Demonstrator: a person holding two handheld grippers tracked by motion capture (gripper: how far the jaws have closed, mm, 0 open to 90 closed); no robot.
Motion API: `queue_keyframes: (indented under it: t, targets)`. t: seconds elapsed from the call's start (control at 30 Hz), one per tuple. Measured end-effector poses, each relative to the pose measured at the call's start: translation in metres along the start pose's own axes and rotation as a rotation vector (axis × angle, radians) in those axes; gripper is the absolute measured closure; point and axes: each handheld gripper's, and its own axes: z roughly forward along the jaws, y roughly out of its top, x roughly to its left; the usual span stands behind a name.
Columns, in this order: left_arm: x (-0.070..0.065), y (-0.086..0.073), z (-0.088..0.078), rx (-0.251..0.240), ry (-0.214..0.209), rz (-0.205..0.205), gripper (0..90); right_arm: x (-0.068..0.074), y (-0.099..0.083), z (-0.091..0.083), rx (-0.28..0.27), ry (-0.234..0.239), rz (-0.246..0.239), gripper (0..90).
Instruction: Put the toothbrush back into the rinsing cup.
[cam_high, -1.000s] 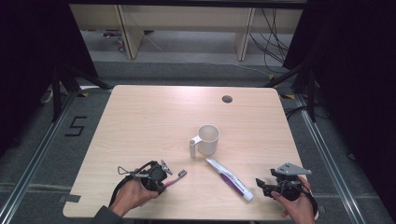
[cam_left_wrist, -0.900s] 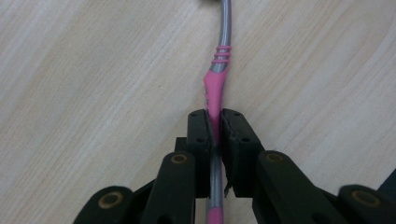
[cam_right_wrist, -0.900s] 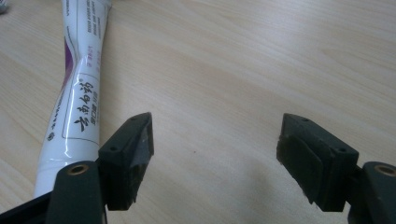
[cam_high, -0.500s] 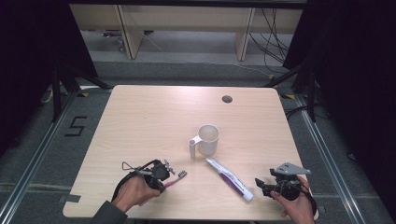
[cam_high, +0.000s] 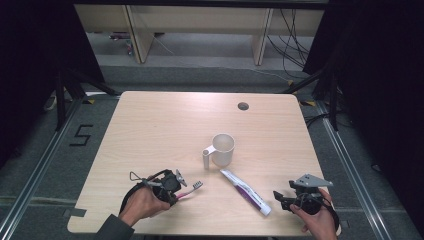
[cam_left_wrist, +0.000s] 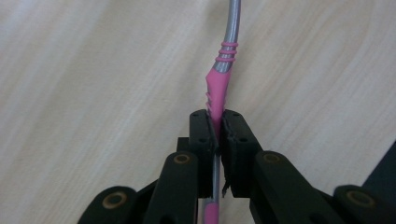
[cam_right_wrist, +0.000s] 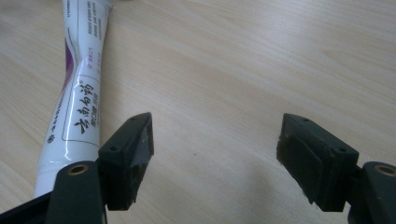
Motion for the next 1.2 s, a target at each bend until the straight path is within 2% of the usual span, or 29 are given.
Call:
queue_keyframes:
  t: [0.07, 0.13, 0.17, 0.2, 0.3, 0.33, 0.37, 0.4, 0.43, 0.57, 0.63, 0.77, 0.83, 0.9, 1.0, 1.03, 1.07, 1.1, 1.2]
  targets:
    - [0.002, -0.001, -0.003, -0.015, -0.005, -0.005, 83.1, -0.002, 0.0, 0.002, -0.014, 0.001, -0.019, 27.9]
    - [0.003, -0.002, -0.005, -0.029, -0.008, -0.001, 83.1, -0.002, 0.0, 0.002, -0.016, 0.0, -0.016, 27.9]
    - [0.003, -0.003, -0.007, -0.041, -0.013, -0.013, 83.1, -0.001, 0.0, 0.001, -0.002, 0.008, 0.001, 27.9]
    - [0.004, -0.003, -0.009, -0.057, -0.007, -0.009, 83.1, -0.002, 0.0, 0.002, -0.007, 0.007, -0.019, 27.9]
    - [0.005, -0.005, -0.015, -0.092, -0.013, -0.016, 83.1, -0.003, -0.001, 0.002, -0.016, 0.0, -0.023, 27.9]
    - [0.005, -0.005, -0.017, -0.1, -0.019, -0.02, 83.2, -0.002, -0.001, 0.001, -0.012, -0.004, 0.003, 27.9]
    - [0.006, -0.005, -0.021, -0.106, -0.015, -0.012, 83.1, -0.002, 0.0, 0.001, -0.011, -0.004, 0.006, 27.9]
    - [0.005, -0.005, -0.023, -0.121, -0.018, -0.024, 83.1, -0.002, -0.001, 0.001, -0.009, 0.0, 0.009, 27.9]
    - [0.005, -0.006, -0.024, -0.146, -0.021, -0.029, 83.2, -0.001, -0.001, 0.0, -0.001, 0.005, 0.023, 27.9]
    - [0.006, -0.005, -0.035, -0.22, -0.018, -0.037, 83.2, -0.002, -0.001, 0.0, -0.006, -0.007, 0.012, 27.9]
    - [0.007, -0.005, -0.037, -0.256, -0.015, -0.047, 83.1, -0.002, -0.001, 0.001, -0.004, 0.004, 0.019, 27.9]
    - [0.007, -0.005, -0.041, -0.36, -0.008, -0.067, 83.1, -0.002, -0.001, 0.001, -0.003, 0.0, 0.013, 27.9]
    - [0.008, -0.005, -0.043, -0.392, -0.011, -0.066, 83.1, -0.004, -0.001, 0.001, -0.017, -0.013, -0.002, 27.9]
    - [0.008, -0.006, -0.044, -0.453, -0.003, -0.082, 83.1, -0.004, -0.001, 0.0, -0.013, -0.017, 0.004, 27.9]
    - [0.008, -0.006, -0.044, -0.5, 0.001, -0.104, 83.1, -0.005, -0.001, 0.001, -0.021, -0.008, -0.006, 27.9]
    - [0.009, -0.006, -0.044, -0.524, -0.002, -0.11, 83.1, -0.004, -0.001, 0.0, -0.008, -0.022, 0.008, 27.9]
    - [0.008, -0.005, -0.044, -0.541, 0.011, -0.12, 83.2, -0.004, -0.001, 0.0, -0.01, -0.023, 0.003, 27.9]
    - [0.008, -0.005, -0.044, -0.557, 0.003, -0.116, 83.1, -0.005, -0.001, 0.001, -0.014, -0.021, -0.011, 27.9]
    - [0.008, -0.003, -0.046, -0.605, 0.003, -0.131, 83.1, -0.005, -0.001, 0.0, -0.008, -0.021, 0.006, 27.9]
